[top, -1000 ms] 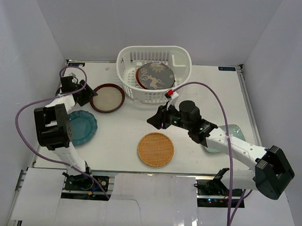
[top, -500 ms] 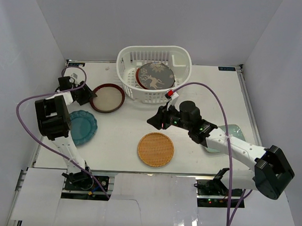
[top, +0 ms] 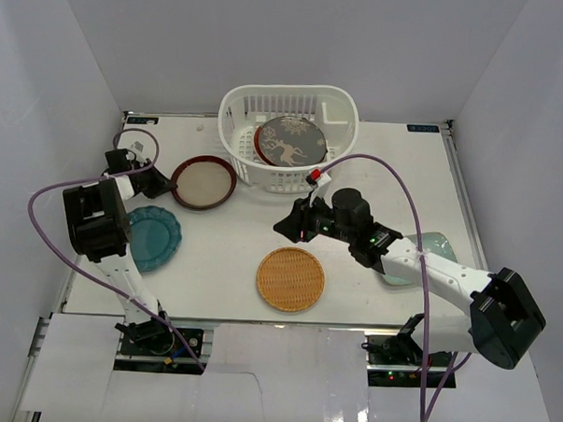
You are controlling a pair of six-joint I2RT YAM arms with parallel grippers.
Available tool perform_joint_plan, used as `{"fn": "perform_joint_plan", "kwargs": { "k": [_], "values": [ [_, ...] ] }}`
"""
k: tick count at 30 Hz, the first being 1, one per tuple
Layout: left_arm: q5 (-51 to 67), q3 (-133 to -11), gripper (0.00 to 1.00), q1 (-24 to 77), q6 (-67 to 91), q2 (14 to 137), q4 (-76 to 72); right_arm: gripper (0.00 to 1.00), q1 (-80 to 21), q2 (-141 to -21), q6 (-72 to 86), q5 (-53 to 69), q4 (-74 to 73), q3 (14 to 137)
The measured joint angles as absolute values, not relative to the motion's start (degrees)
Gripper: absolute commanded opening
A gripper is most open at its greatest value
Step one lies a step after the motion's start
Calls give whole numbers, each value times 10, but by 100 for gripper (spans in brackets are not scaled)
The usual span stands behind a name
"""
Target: Place the plates into the plastic bin on the countertop
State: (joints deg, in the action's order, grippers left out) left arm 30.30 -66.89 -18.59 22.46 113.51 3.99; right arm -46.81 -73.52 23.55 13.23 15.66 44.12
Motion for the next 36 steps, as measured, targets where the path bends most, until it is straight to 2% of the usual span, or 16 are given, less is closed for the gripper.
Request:
{"fn": "perform_joint_plan", "kwargs": {
  "k": [7, 9, 20, 21, 24, 25, 27, 32, 36],
  "values": [
    [305, -610, 0, -204, 286, 1075, 15, 48, -468, -725, 236, 125, 152, 441],
    [297, -591, 0, -214, 311, 1044, 13, 52, -469, -706, 238, 116, 152, 435],
    [245, -571, 0, -225, 458, 790, -27, 54, -469, -546, 238, 34, 115, 399],
    [244, -575, 0, -222, 466, 773, -31, 52, -469, -535, 238, 26, 112, 394],
    [237, -610, 0, -192, 469, 759, -29, 40, -469, -516, 236, 3, 97, 384],
    [226, -631, 0, -168, 465, 763, -23, 22, -469, -515, 235, -2, 93, 383],
    [206, -682, 0, -108, 452, 784, -8, 10, -469, -514, 230, -13, 89, 381],
    [173, -807, 0, 50, 418, 875, 25, 8, -469, -502, 225, -48, 69, 367],
    [158, -879, 0, 124, 394, 959, 57, 8, -468, -471, 216, -77, 46, 353]
  ]
}}
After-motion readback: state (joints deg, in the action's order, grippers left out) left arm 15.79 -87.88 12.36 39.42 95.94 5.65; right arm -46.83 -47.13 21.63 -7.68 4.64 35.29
